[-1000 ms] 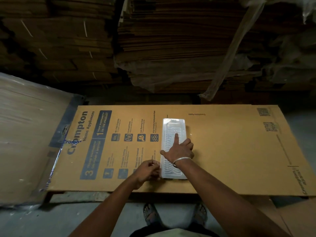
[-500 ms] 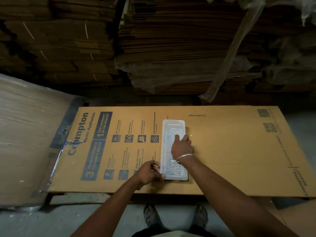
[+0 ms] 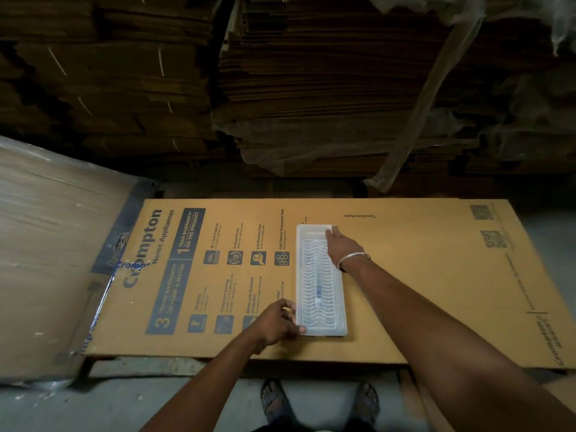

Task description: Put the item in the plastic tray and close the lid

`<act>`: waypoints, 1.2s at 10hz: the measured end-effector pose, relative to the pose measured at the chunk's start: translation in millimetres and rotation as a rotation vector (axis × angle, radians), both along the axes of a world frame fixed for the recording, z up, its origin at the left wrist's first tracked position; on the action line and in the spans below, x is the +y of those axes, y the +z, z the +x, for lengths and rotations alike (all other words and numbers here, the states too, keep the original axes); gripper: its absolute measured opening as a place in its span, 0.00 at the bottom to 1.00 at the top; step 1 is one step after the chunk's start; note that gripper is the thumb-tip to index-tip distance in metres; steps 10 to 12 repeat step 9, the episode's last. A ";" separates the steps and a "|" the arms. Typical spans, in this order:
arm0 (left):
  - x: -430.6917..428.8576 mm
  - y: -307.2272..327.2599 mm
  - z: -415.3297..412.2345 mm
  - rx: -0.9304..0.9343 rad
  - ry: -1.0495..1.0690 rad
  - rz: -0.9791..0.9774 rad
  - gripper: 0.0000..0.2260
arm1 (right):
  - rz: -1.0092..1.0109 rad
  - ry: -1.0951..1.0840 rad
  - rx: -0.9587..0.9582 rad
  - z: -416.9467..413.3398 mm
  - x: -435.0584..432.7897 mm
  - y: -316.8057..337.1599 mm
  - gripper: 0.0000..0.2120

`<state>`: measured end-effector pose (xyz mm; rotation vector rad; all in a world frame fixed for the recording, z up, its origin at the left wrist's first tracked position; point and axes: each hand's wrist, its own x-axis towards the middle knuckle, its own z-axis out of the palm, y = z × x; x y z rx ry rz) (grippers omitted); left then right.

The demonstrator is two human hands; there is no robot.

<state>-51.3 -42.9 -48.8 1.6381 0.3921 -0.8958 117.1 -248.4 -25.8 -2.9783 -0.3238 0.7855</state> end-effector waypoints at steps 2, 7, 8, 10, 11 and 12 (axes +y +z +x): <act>-0.2 1.6 1.9 -0.028 -0.064 0.061 0.25 | -0.013 -0.024 -0.007 0.0 3.2 -7.5 0.34; 1.6 21.9 14.7 -0.037 -0.198 0.203 0.31 | 0.059 -0.039 -0.102 -10.1 -0.8 -3.6 0.28; 0.6 25.1 23.3 -0.046 -0.127 0.223 0.29 | 0.041 -0.014 -0.093 -13.1 -8.3 -3.2 0.28; -3.4 33.6 40.6 -0.164 -0.034 0.359 0.27 | 0.078 -0.025 -0.151 -12.9 -10.0 4.4 0.28; -3.4 33.6 40.6 -0.164 -0.034 0.359 0.27 | 0.078 -0.025 -0.151 -12.9 -10.0 4.4 0.28; -3.4 33.6 40.6 -0.164 -0.034 0.359 0.27 | 0.078 -0.025 -0.151 -12.9 -10.0 4.4 0.28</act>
